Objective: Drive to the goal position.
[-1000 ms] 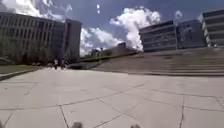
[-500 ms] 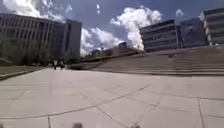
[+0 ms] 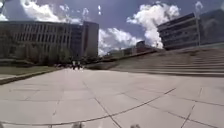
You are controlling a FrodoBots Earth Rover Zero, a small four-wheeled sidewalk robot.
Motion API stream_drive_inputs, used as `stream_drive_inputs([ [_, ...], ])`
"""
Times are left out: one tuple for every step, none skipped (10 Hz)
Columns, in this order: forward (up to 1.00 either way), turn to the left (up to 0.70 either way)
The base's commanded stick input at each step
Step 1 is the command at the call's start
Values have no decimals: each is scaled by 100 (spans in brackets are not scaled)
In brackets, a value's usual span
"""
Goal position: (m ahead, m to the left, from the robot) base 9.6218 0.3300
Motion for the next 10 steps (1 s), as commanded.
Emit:
stream_drive_inputs([
  [70, 0],
  [70, 0],
  [70, 0],
  [70, 0],
  [70, 0],
  [70, 0],
  [70, 0],
  [70, 0],
  [70, 0],
  [70, 0],
])
